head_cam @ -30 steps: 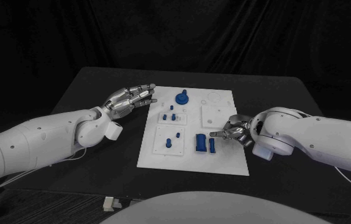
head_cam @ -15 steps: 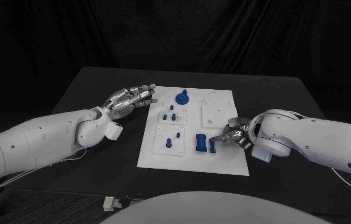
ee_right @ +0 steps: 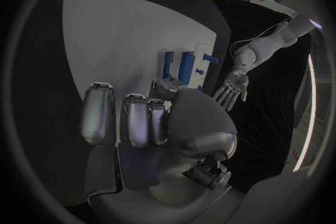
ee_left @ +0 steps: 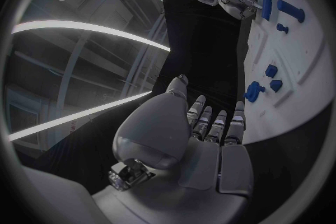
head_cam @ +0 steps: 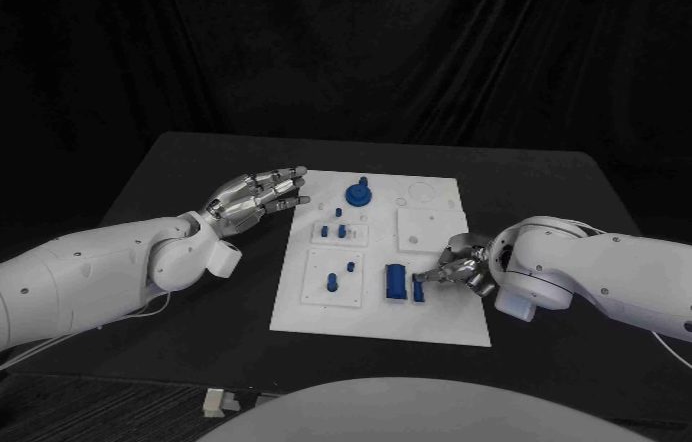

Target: Assemble the parts on the task board

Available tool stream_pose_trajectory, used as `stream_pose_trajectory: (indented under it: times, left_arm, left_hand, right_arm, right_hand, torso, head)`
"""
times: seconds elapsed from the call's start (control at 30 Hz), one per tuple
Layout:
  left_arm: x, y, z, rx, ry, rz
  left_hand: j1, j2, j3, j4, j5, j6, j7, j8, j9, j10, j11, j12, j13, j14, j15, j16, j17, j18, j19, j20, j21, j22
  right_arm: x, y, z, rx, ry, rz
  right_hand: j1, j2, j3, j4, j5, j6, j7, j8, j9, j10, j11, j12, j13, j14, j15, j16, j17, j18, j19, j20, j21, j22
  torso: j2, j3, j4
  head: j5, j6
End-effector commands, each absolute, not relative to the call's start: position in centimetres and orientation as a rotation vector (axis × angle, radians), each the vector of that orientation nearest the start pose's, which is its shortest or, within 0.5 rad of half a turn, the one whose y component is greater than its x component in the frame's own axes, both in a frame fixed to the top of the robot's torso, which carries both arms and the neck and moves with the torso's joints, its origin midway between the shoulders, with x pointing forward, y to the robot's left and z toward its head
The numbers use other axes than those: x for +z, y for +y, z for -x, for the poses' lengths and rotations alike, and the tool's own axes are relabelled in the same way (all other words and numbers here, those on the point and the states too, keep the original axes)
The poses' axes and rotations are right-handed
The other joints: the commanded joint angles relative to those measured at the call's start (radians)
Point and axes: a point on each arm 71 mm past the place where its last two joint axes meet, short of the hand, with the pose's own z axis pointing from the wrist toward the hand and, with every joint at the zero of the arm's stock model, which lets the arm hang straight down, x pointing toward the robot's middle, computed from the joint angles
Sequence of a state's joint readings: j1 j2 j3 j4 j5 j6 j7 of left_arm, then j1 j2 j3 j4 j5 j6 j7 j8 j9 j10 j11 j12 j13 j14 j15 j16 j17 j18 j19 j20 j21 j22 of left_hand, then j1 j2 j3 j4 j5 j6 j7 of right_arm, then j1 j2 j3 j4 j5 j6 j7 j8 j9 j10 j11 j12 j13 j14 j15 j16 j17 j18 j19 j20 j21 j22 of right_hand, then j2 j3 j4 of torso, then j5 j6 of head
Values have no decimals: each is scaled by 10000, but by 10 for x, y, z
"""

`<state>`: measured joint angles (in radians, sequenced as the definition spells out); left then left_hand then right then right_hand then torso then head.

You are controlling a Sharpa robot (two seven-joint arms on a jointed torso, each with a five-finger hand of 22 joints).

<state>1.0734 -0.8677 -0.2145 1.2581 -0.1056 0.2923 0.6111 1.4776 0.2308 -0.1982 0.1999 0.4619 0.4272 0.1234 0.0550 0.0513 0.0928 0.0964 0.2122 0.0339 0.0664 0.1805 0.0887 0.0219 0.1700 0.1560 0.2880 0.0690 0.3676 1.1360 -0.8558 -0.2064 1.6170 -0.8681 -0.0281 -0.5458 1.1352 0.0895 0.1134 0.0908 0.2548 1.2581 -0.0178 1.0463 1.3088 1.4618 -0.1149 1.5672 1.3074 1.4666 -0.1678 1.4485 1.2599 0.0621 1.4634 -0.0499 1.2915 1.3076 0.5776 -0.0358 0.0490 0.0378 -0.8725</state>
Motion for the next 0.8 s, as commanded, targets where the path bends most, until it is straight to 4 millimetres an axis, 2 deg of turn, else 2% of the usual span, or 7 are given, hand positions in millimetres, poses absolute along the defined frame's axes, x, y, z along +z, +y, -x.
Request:
stream_pose_trajectory:
  times: [0.03,0.2,0.4,0.47,0.5,0.6,0.8]
  left_arm:
    - [-292,278,-454,-18530,16440,10262]
    - [-289,280,-452,-18531,15987,10154]
    - [-283,282,-449,-18302,15174,9923]
    - [-279,283,-448,-18184,14883,9818]
    - [-277,283,-447,-18138,14760,9757]
    - [-269,282,-448,-18079,14544,9590]
    - [-256,278,-451,-18111,14453,9380]
  left_hand:
    - [-18,116,76,6,44,38,63,53,9,12,91,48,14,-62,26,20,5,40,65,-12,38,-6]
    - [-14,49,55,-3,37,136,72,81,23,49,110,100,23,-44,20,48,11,45,82,-11,47,9]
    - [-113,-90,-80,154,41,295,123,134,41,38,170,88,15,-178,-370,-69,-20,73,-130,-78,-50,-320]
    - [-213,-171,-220,415,-24,318,63,143,37,-72,94,2,3,-383,-634,-272,-63,65,-480,-125,-214,-753]
    - [-278,-196,-288,587,-119,321,53,146,36,-85,79,15,5,-433,-707,-326,-75,84,-507,-155,-216,-772]
    - [-476,-233,-448,915,-485,318,17,148,32,-151,27,-35,-7,-514,-807,-435,-102,98,-543,-218,-212,-815]
    - [-788,-178,-654,927,-940,-231,-150,7,-50,-293,-128,-221,-37,-591,-812,-597,-143,97,-570,-225,-190,-855]
  right_arm:
    - [-302,-207,-404,4626,24921,-4542]
    - [-292,-214,-403,5411,23863,-4974]
    - [-255,-224,-418,6504,21500,-5428]
    - [-236,-230,-428,6962,20309,-5637]
    - [-227,-232,-432,7181,19728,-5736]
    - [-202,-240,-443,8003,18206,-5970]
    - [-177,-245,-454,10636,16129,-6892]
  right_hand:
    - [106,51,-46,-41,-72,83,-411,611,1271,1090,-25,36,2634,495,14,-81,-77,38,112,-18,-116,1739]
    - [-376,-294,-244,147,-174,-460,-367,-389,973,1090,3,36,2634,407,62,-316,-541,101,17,32,-427,1642]
    - [-1329,-666,-864,1076,-254,-1813,-226,-3162,-54,1090,110,36,2634,-74,190,-1736,-2939,421,-528,157,-2189,1029]
    - [-2090,-831,-1541,1901,468,-2448,2,-5049,-1212,621,245,-709,1920,-665,366,-3553,-5445,725,-1208,350,-4387,134]
    - [-2153,-799,-1645,1992,422,-2412,29,-5222,-1416,513,319,-917,1728,-703,384,-3894,-5866,799,-1281,362,-4779,-58]
    - [-2404,-420,-2314,1964,377,-2345,440,-6789,-3505,-1262,805,-4571,-1432,-1246,794,-6918,-8494,1163,-2058,781,-8484,-2168]
    - [-2025,80,-3118,1993,-72,-2514,1085,-7524,-5238,-4062,1520,-9170,-5387,-2497,1693,-9654,-9541,1103,-2983,1551,-10768,-4163]
  torso:
    - [-1,0,-12]
    - [-5,3,-9]
    - [-5,9,4]
    - [-20,14,9]
    - [-28,14,11]
    - [-117,18,13]
    - [-300,50,-34]
  head:
    - [50,-2]
    - [18,-2]
    - [-42,-2]
    - [-78,-2]
    - [-95,-2]
    - [-152,-2]
    - [-160,-2]
